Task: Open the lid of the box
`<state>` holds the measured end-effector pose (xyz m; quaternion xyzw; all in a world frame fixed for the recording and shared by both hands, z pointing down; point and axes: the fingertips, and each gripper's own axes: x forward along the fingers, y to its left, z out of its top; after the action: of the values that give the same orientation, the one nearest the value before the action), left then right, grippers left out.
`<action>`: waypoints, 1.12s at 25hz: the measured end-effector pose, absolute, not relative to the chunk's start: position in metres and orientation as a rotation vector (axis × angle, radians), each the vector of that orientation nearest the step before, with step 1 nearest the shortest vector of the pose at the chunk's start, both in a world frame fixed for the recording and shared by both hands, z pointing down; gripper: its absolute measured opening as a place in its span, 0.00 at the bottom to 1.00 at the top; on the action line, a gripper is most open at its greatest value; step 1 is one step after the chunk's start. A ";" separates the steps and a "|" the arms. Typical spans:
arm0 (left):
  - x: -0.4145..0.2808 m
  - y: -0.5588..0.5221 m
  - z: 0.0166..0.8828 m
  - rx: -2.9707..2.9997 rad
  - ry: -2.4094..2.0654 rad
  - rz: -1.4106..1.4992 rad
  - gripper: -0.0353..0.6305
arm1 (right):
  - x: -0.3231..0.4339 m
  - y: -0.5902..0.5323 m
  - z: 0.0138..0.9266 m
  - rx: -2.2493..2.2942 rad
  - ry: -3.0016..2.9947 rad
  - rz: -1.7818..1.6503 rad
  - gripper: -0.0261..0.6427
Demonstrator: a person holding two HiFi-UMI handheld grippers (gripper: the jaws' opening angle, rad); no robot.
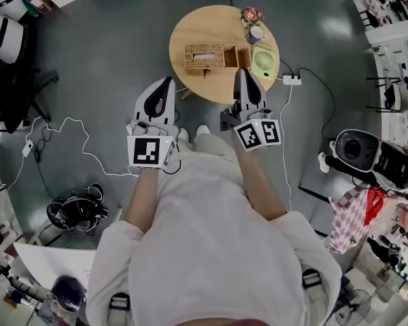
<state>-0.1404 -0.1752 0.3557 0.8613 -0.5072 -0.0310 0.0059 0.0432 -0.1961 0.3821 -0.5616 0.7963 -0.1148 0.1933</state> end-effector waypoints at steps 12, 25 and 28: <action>-0.109 -0.201 0.372 2.672 -1.561 0.010 0.05 | 0.111 -0.245 0.491 -1.068 1.586 -0.941 0.03; -0.103 -0.219 0.404 2.614 -1.610 0.116 0.05 | 0.093 -0.286 0.642 -1.055 1.464 -1.329 0.27; -0.107 -0.223 0.412 2.618 -1.619 0.137 0.05 | 0.085 -0.290 0.685 -1.041 1.436 -1.398 0.27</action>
<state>-0.1071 -0.2233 0.4121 0.8493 -0.5252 0.0444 0.0303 0.0848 -0.2897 0.6847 -0.4165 0.5750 -0.5597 0.4273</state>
